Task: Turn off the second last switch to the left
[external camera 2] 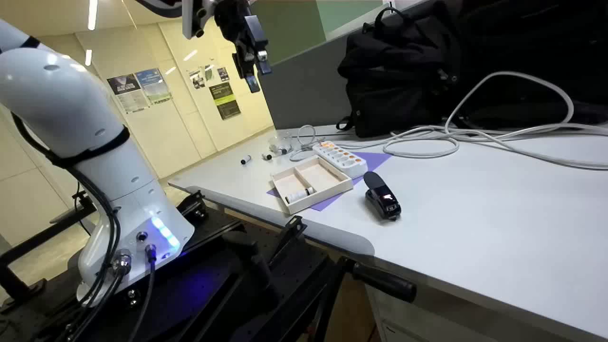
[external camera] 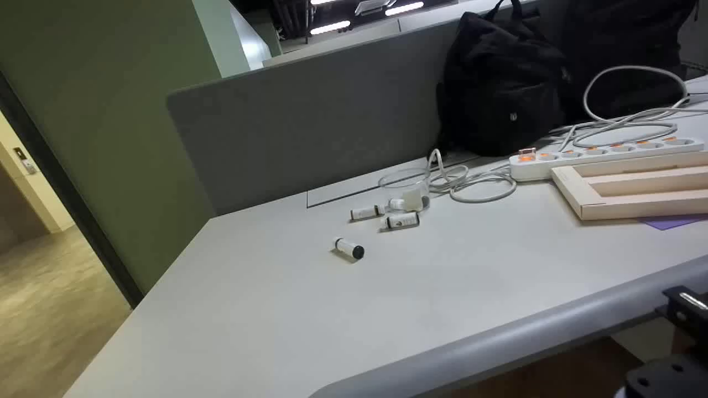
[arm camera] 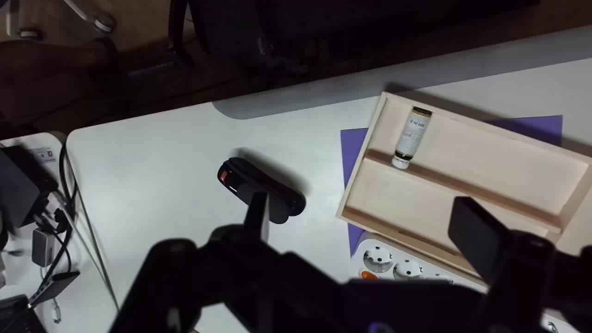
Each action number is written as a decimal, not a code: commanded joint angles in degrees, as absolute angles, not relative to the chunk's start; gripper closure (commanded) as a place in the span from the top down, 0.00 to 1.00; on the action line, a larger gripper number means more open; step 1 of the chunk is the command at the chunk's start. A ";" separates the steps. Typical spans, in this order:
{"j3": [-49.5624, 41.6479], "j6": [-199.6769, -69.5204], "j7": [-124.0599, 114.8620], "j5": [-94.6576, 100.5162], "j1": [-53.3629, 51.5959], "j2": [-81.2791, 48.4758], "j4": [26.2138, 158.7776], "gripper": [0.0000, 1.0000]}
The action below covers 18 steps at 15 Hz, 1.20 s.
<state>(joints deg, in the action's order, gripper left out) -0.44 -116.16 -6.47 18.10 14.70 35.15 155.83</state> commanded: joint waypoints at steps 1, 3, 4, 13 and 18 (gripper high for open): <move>-1.48 -115.85 -7.01 18.69 13.56 35.13 155.72 1.00; -1.48 -115.85 -7.01 18.69 13.56 35.13 155.72 1.00; -1.48 -115.85 -7.01 18.69 13.56 35.13 155.72 1.00; -3.14 -122.29 -13.39 9.14 13.34 21.53 145.94 1.00; -4.16 -129.96 -14.78 1.21 12.03 6.14 132.66 1.00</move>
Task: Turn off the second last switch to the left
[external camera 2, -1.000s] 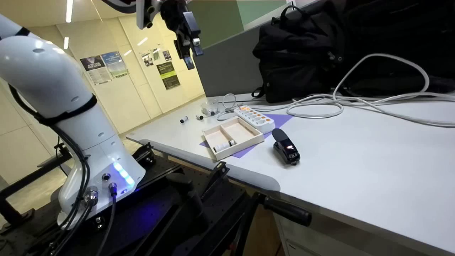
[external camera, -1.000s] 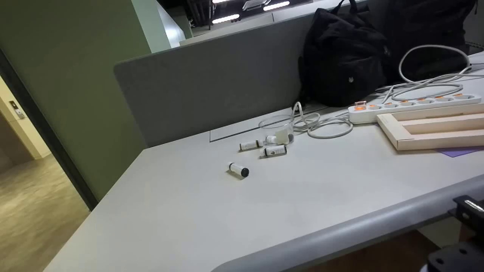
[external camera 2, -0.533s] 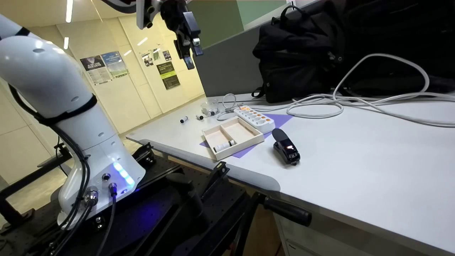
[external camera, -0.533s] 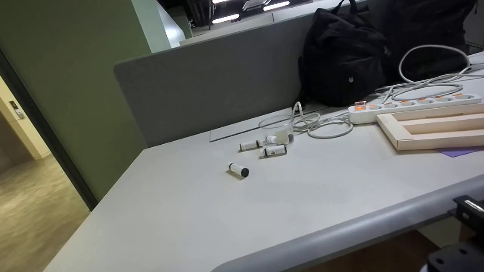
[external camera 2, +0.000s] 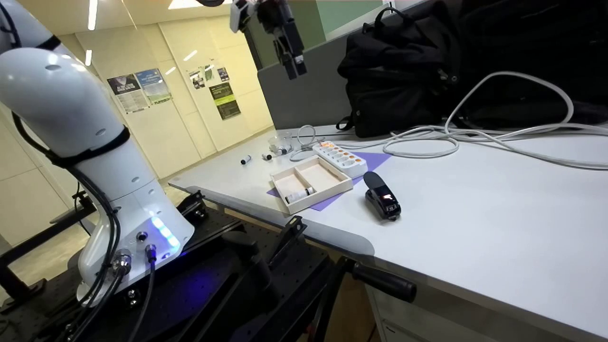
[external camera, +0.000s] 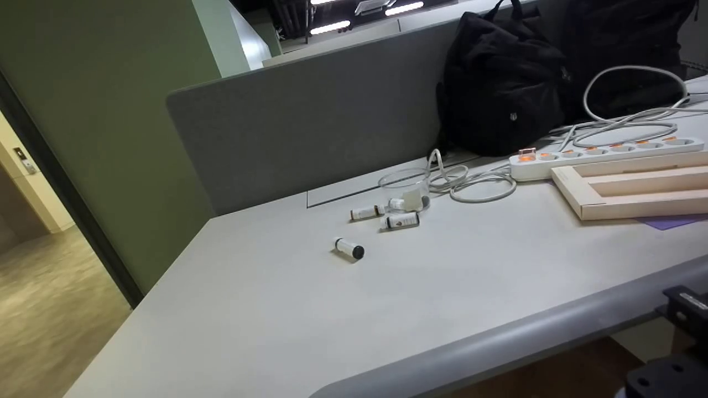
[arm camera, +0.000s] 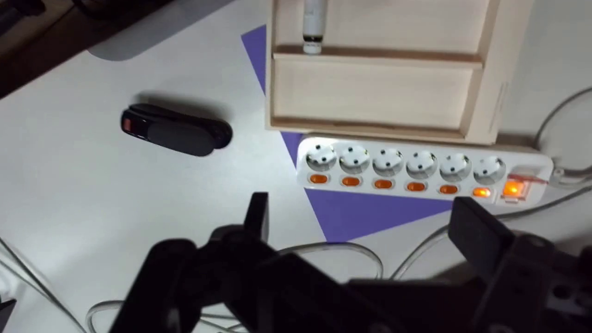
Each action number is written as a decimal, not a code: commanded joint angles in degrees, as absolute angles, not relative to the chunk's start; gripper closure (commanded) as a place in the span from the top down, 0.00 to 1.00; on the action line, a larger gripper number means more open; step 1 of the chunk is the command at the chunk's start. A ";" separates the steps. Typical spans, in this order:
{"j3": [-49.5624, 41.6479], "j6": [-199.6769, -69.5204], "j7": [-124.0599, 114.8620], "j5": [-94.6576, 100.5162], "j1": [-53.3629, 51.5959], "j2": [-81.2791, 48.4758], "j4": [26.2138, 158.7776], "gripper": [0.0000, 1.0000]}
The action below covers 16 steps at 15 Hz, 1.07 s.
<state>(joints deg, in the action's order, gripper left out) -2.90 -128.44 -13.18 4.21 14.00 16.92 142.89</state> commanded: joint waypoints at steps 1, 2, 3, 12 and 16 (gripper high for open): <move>-4.07 -130.55 -14.93 0.59 11.62 2.84 129.38 1.00; -3.85 -131.02 -15.35 0.22 10.97 -0.33 126.21 1.00; -3.76 -130.85 -15.21 -0.55 10.14 -3.41 122.91 1.00; -3.60 -132.02 -14.39 -1.06 4.09 -12.93 115.89 1.00; -3.76 -131.85 -14.38 -1.07 4.34 -13.16 115.34 1.00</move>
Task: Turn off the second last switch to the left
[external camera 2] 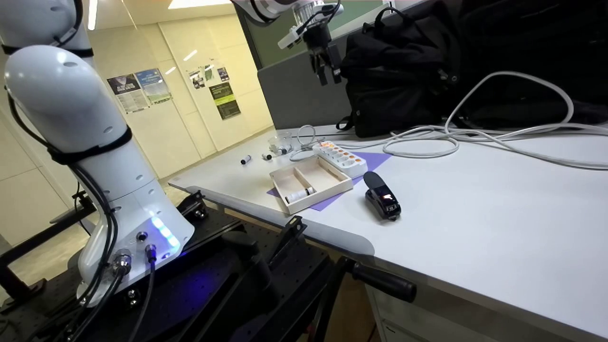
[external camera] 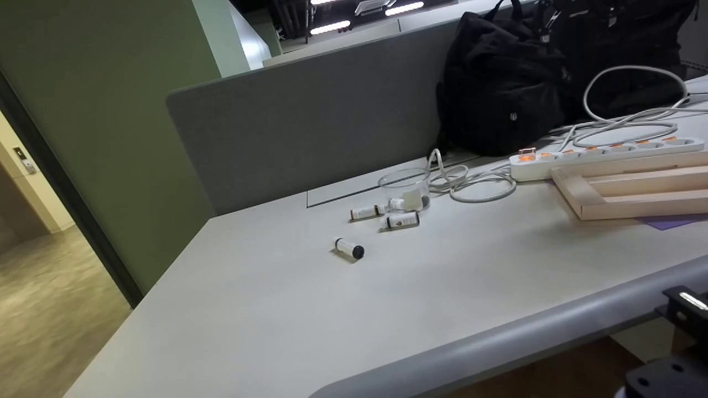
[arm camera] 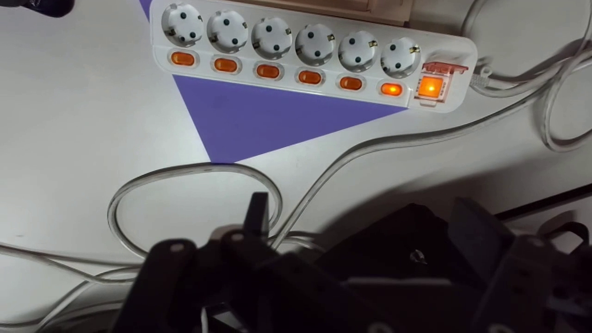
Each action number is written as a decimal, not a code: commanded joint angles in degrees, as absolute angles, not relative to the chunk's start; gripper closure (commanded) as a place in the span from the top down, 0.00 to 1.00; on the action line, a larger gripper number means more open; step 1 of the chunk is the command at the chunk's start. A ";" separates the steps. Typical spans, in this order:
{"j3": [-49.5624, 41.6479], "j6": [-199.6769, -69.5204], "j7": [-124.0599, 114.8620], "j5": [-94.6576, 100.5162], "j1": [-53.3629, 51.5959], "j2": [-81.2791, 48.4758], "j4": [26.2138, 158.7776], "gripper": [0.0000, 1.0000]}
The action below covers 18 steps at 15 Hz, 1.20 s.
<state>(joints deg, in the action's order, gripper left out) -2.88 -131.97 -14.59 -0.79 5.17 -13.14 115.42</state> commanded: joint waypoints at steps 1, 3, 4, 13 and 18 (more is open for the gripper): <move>-3.48 -130.32 -13.41 -1.68 4.47 -14.44 114.20 1.00; -3.70 -131.10 -15.73 -0.69 3.64 -17.35 113.36 0.75; -3.83 -131.98 -16.96 -0.15 3.11 -18.85 113.29 0.68; -5.45 -136.84 -21.05 0.46 -1.87 -30.72 110.58 0.04; -7.19 -136.68 -22.91 2.40 -4.85 -34.09 107.79 0.00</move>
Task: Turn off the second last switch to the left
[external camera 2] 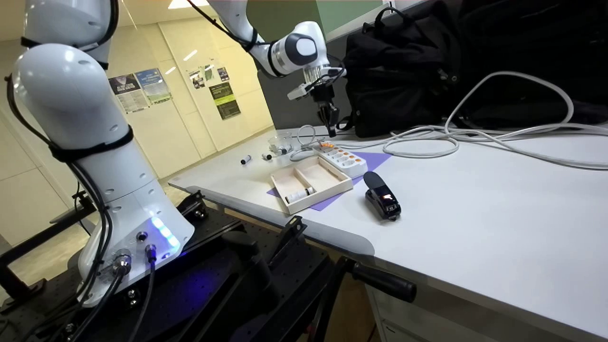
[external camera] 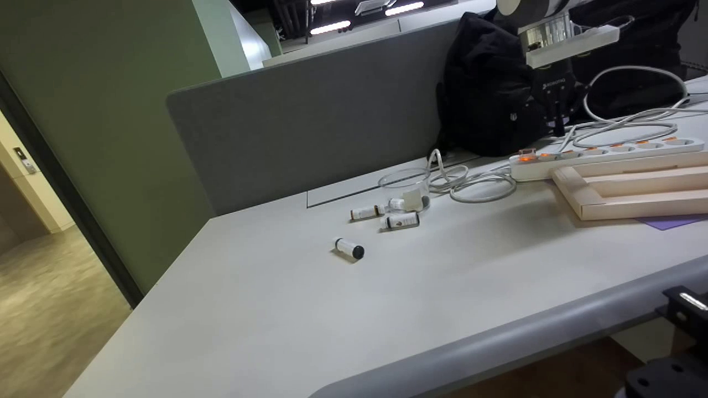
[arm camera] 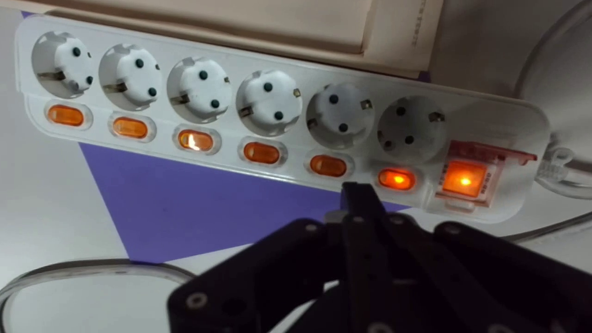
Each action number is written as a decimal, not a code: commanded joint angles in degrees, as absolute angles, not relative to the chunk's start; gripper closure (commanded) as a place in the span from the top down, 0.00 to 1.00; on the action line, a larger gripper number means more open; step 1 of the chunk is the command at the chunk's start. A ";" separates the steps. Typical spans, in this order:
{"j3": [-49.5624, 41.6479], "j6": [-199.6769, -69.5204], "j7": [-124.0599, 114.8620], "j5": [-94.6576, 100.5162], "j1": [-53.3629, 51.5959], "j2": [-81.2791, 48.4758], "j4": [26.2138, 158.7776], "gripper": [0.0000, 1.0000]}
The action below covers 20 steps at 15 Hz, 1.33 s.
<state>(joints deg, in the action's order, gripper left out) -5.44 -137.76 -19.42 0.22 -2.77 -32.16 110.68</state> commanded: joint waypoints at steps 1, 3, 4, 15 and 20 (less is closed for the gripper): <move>-7.63 -136.82 -23.20 2.96 -5.40 -34.51 107.49 0.00; -8.29 -136.71 -23.93 3.98 -6.28 -35.34 106.87 0.00; -8.60 -136.53 -24.38 4.50 -6.67 -35.68 106.69 0.00; -9.77 -136.36 -29.60 4.15 -8.41 -37.66 106.17 0.00; -9.41 -137.82 -31.89 2.67 -8.48 -38.13 106.69 0.00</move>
<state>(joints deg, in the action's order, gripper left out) -8.90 -137.69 -28.66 3.31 -7.70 -37.43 107.70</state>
